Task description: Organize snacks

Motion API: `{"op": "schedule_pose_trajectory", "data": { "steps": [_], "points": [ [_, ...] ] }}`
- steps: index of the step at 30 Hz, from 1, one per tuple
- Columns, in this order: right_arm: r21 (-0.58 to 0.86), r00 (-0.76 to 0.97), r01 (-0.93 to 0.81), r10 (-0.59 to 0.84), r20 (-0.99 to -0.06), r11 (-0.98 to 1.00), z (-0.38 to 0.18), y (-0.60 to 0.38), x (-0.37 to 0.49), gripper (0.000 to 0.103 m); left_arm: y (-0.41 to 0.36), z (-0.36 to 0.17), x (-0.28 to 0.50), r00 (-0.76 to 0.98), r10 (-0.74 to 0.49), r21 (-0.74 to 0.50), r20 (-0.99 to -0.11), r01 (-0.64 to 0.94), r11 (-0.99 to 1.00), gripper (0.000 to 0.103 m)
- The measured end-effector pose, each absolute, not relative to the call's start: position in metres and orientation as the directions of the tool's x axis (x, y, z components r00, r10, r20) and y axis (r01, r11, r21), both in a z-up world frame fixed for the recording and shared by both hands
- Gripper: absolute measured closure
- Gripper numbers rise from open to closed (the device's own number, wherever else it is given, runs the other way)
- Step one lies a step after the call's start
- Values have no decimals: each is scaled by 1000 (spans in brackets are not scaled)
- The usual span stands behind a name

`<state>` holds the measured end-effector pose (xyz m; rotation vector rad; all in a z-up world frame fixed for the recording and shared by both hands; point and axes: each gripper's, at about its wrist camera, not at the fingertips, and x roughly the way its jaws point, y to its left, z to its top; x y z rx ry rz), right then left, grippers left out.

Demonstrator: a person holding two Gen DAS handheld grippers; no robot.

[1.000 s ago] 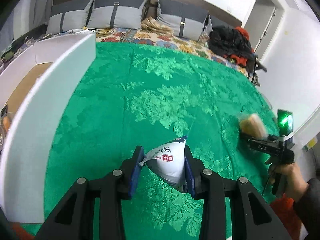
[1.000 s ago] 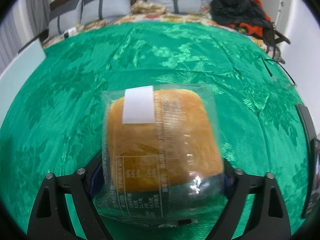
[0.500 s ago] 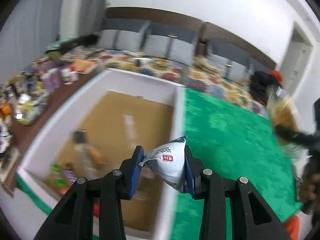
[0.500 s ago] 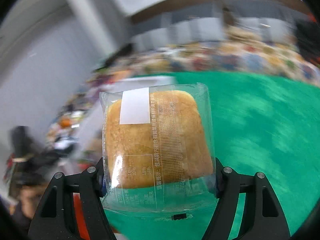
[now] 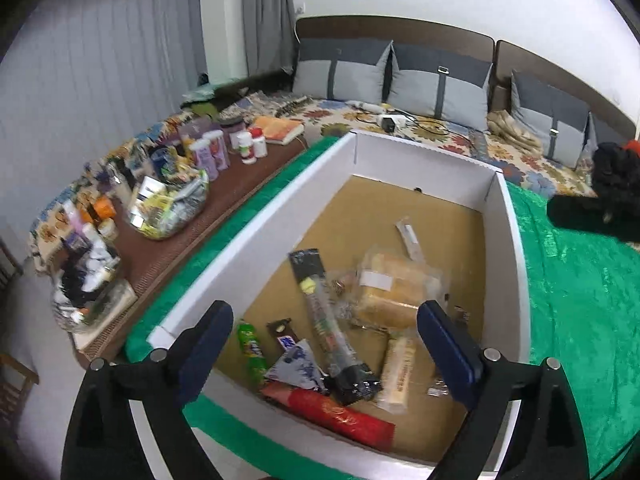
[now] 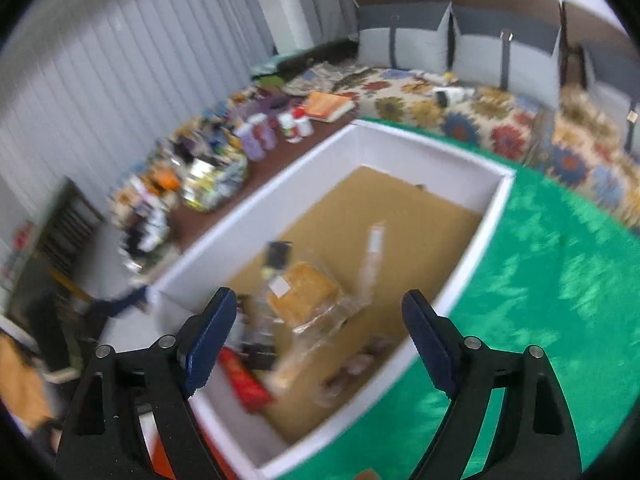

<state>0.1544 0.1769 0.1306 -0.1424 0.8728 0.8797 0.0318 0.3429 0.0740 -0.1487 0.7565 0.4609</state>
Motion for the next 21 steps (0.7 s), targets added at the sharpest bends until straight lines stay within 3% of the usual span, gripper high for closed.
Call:
{"op": "schedule_pose_trajectory", "data": {
  "steps": [4, 7, 13, 21],
  "points": [
    [187, 354, -716, 580, -734, 673, 121, 169, 157, 16, 335, 86, 30, 621, 394, 42, -678, -503, 863, 0],
    [180, 362, -711, 573, -735, 680, 117, 165, 161, 16, 329, 95, 23, 599, 470, 74, -649, -565, 822, 0],
    [148, 378, -710, 550, -745, 688, 114, 163, 154, 16, 326, 103, 17, 626, 424, 17, -655, -548, 836, 0],
    [124, 386, -718, 540, -748, 685, 114, 164, 144, 16, 320, 114, 17, 640, 421, 32, -643, -527, 849, 0]
  ]
}}
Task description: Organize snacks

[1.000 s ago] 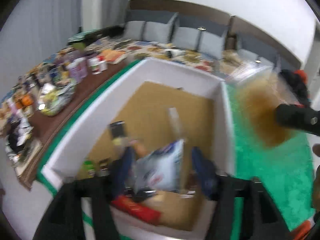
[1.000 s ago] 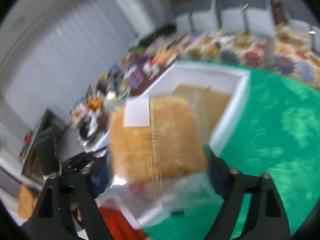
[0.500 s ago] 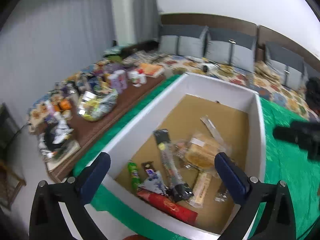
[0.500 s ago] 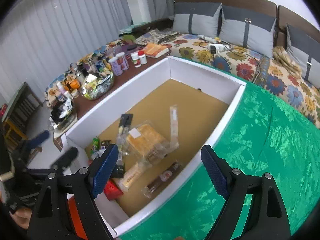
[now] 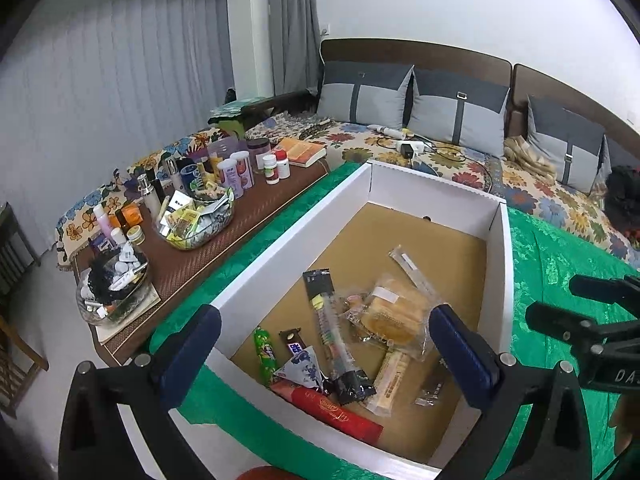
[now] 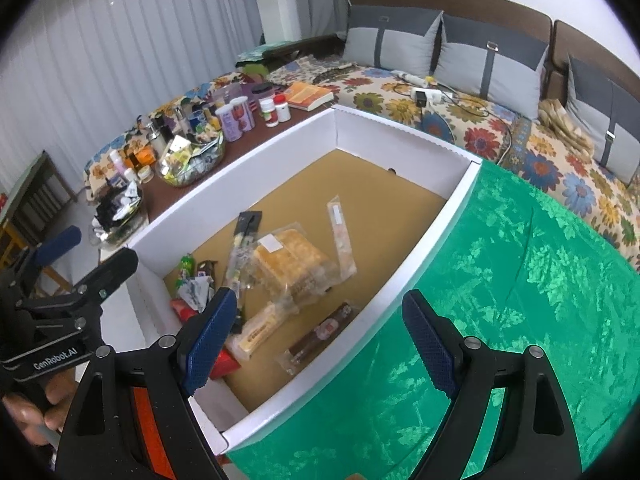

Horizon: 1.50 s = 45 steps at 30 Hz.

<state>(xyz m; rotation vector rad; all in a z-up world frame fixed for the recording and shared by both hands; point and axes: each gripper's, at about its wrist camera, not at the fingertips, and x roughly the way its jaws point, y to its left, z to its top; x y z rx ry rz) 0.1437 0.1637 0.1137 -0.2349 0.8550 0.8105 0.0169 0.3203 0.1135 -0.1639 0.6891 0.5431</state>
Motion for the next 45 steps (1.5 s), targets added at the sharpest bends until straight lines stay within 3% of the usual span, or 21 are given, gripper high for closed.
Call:
{"op": "schedule_pose_trajectory", "data": {
  "steps": [7, 12, 15, 19, 45],
  "points": [
    [122, 390, -709, 530, -753, 695, 112, 165, 136, 16, 320, 114, 17, 628, 442, 69, -640, -526, 847, 0],
    [107, 393, -680, 484, -782, 725, 108, 167, 131, 16, 333, 107, 12, 634, 371, -3, -679, -508, 862, 0],
    [89, 402, -679, 470, -786, 729, 110, 169, 126, 16, 341, 104, 11, 598, 406, 6, -691, -557, 830, 0],
    [81, 399, -684, 465, -791, 725, 111, 176, 123, 16, 346, 102, 10, 606, 366, -24, -707, -537, 843, 0],
    [57, 393, -715, 468, -791, 697, 120, 196, 110, 16, 351, 114, 5, 595, 382, 5, -707, -535, 845, 0]
  ]
}}
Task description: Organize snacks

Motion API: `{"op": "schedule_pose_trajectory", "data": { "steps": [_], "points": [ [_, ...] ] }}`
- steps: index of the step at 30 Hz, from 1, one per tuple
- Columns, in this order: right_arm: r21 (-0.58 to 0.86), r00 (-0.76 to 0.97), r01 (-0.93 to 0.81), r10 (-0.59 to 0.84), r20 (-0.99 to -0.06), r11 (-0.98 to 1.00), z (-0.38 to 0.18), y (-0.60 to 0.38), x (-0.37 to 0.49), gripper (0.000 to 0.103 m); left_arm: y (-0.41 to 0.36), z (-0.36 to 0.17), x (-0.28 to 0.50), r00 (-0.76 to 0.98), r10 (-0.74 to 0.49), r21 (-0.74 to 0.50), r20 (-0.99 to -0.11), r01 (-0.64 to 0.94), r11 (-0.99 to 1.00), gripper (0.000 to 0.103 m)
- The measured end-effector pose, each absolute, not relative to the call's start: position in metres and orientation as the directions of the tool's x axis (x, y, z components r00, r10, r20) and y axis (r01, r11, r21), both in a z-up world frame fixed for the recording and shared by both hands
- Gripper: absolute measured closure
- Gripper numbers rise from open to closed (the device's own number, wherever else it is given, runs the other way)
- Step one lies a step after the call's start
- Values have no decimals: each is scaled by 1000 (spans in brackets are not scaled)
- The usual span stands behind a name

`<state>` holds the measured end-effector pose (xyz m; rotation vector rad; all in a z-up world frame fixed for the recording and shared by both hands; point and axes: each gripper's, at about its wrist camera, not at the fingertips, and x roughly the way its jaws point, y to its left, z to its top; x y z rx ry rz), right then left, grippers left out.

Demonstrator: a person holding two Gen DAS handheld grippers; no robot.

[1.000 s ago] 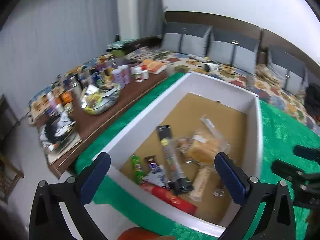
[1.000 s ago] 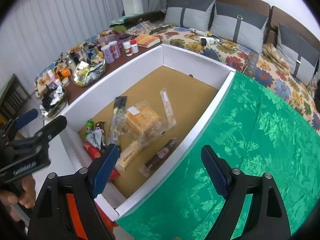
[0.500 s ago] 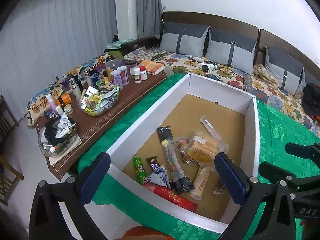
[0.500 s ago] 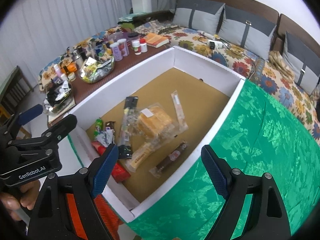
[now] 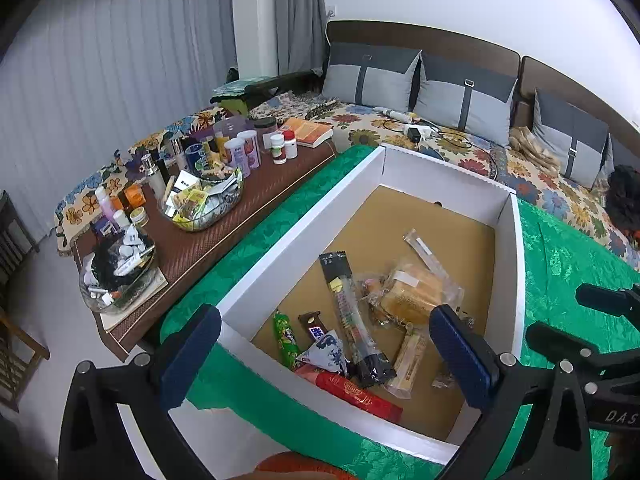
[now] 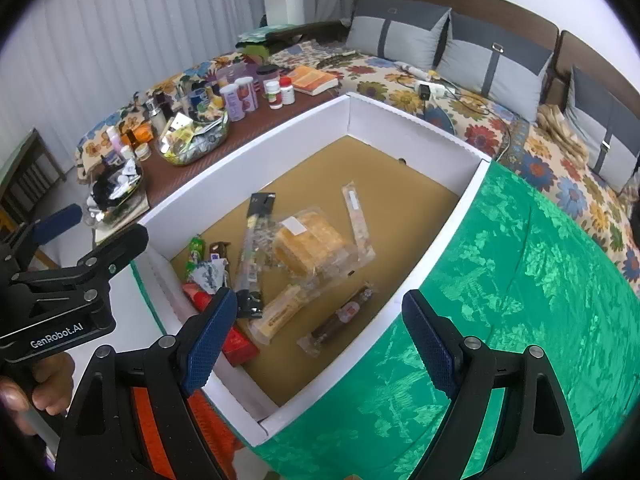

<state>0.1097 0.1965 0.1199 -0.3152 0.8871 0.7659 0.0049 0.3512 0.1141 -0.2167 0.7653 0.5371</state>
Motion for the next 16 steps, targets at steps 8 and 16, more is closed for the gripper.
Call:
{"op": "schedule_pose_trajectory", "data": {
  "steps": [8, 16],
  "points": [
    [63, 389, -713, 469, -793, 698, 120, 194, 112, 16, 350, 110, 10, 590, 374, 16, -716, -522, 853, 0],
    [81, 379, -704, 469, -798, 706, 114, 189, 121, 16, 347, 109, 12, 577, 370, 15, -728, -527, 850, 0]
  ]
}}
